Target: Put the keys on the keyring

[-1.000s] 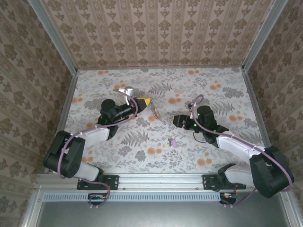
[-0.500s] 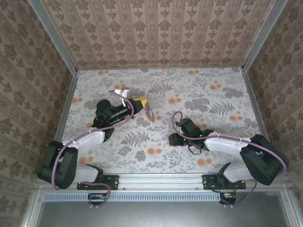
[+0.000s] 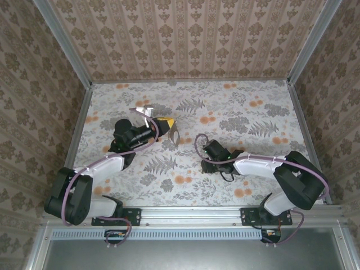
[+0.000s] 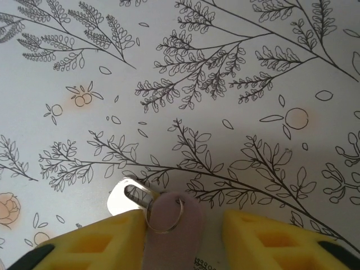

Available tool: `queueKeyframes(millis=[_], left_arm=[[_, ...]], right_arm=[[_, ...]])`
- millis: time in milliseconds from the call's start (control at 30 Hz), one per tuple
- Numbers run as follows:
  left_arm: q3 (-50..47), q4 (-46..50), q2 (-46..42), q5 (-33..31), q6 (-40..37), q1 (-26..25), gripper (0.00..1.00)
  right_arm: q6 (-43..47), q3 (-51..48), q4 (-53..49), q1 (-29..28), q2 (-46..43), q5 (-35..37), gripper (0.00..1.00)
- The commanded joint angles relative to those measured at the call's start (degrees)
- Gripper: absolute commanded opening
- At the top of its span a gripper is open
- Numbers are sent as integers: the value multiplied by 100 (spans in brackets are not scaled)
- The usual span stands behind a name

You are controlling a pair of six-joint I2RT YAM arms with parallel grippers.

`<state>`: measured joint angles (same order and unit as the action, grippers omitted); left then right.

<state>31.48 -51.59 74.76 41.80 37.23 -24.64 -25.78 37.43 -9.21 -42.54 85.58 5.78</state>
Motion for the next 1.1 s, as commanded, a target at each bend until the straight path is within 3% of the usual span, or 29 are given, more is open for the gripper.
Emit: queueKeyframes(millis=[0, 100, 533, 700, 867, 1067], left_arm=[[-37, -148, -182, 109, -57, 50, 0], [-29, -184, -163, 125, -28, 41, 0], [-20, -312, -85, 179, 89, 46, 0], [-19, -307, -93, 176, 83, 31, 0], [-55, -302, -128, 162, 70, 38, 0], [-55, -151, -164, 137, -14, 36, 0]], right_arm=[[99, 182, 73, -29, 230, 231, 36], [130, 253, 64, -17, 249, 296, 32], [45, 180, 166, 410, -147, -20, 34], [-42, 90, 168, 500, -311, -169, 39], [-211, -28, 145, 493, -418, -375, 55], [-434, -157, 149, 300, -535, -754, 56]])
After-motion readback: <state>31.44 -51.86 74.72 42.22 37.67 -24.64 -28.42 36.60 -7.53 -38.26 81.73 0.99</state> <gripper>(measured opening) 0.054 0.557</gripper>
